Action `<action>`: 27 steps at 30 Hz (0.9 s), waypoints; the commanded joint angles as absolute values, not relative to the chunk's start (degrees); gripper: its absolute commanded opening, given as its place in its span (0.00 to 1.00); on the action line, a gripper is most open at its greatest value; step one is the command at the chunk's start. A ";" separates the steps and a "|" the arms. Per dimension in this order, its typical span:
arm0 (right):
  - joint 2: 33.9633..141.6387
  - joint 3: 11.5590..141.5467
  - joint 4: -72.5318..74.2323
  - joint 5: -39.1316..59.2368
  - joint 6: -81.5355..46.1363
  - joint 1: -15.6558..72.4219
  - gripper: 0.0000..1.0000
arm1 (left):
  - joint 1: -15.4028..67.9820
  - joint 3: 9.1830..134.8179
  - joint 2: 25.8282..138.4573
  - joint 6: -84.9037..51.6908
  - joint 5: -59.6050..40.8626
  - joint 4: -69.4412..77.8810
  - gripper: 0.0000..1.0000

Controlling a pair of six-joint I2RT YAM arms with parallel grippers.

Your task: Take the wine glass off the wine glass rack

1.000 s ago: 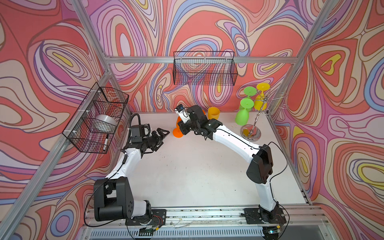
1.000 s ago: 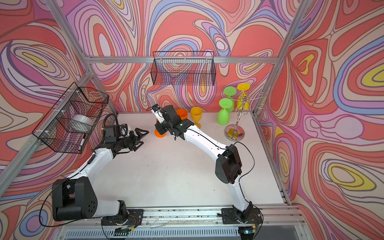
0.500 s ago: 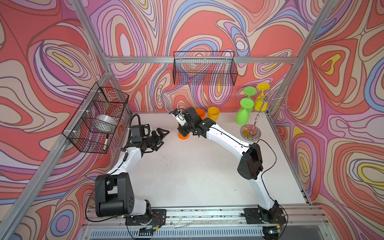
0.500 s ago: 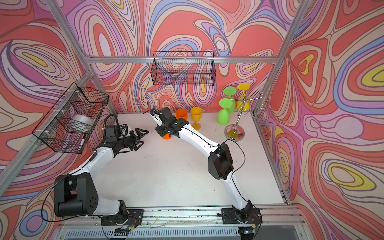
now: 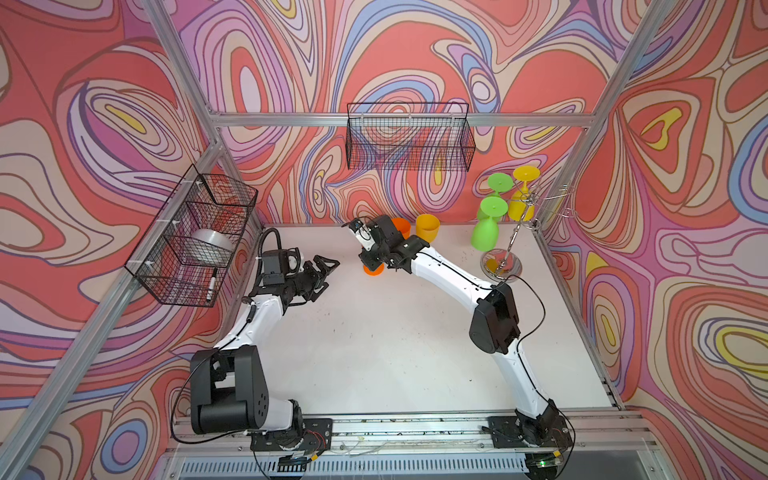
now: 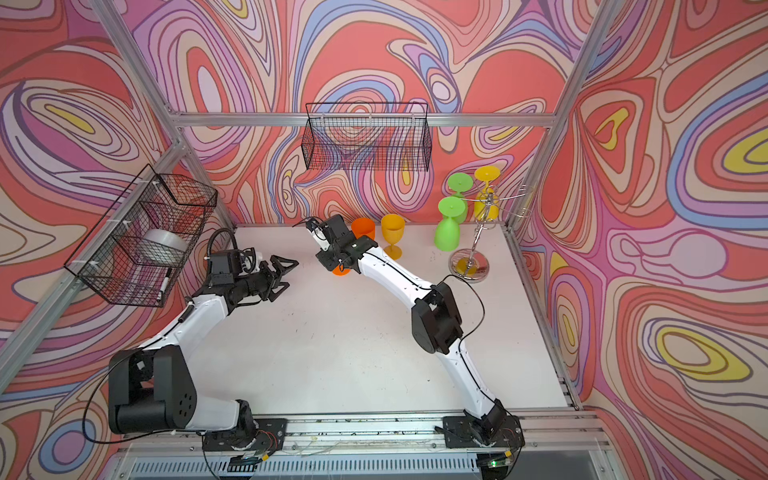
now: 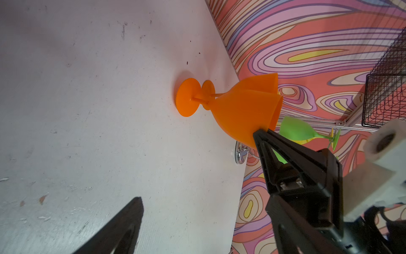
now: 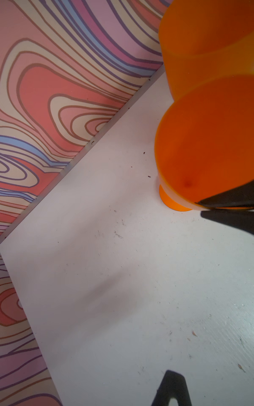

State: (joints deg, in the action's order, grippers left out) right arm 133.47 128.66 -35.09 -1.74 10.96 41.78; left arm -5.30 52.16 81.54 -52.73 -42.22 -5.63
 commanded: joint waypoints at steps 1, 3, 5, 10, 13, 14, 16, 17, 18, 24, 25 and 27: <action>135.07 130.33 -32.54 -1.66 11.90 41.14 0.00 | -5.71 51.50 82.18 -53.15 -43.24 -3.91 0.90; 135.58 130.51 -31.84 -1.52 11.94 40.88 0.00 | -5.71 51.50 82.27 -53.17 -43.29 -3.78 0.90; 136.27 131.12 -31.46 -1.36 12.02 40.62 0.00 | -5.71 51.50 82.32 -53.17 -43.41 -3.78 0.90; 138.76 134.31 -32.28 -1.27 12.93 40.34 0.00 | -5.71 51.50 82.61 -53.22 -43.71 -3.59 0.91; 139.42 135.59 -32.79 -1.32 13.74 40.34 0.11 | -5.71 51.58 82.78 -53.26 -43.77 -3.52 0.90; 139.24 135.76 -32.85 -1.24 13.85 40.34 0.16 | -5.69 51.59 82.79 -53.26 -43.78 -3.60 0.90; 138.54 135.48 -32.33 -1.22 13.92 40.34 0.23 | -5.69 51.59 82.84 -53.19 -43.77 -3.56 0.90; 138.02 135.12 -31.88 -1.14 14.06 40.34 0.25 | -5.71 51.59 82.88 -53.17 -43.77 -3.44 0.90; 137.36 134.57 -31.27 -1.22 14.15 40.34 0.29 | -5.71 51.59 82.97 -53.25 -43.75 -3.37 0.91; 133.54 131.55 -28.12 -1.32 14.70 40.43 0.53 | -5.71 51.52 83.23 -53.35 -43.97 -2.86 0.91; 132.80 131.19 -27.68 -1.27 14.84 40.51 0.55 | -5.71 51.50 83.23 -53.30 -44.03 -2.82 0.91; 130.77 129.73 -26.54 -1.87 15.10 41.05 0.61 | -5.71 51.50 83.24 -53.23 -43.92 -2.81 0.91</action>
State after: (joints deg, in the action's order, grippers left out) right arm 136.11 131.35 -29.61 -1.54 14.44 40.56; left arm -5.30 52.12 82.46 -52.80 -43.51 -4.80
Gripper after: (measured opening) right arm 0.586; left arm 0.908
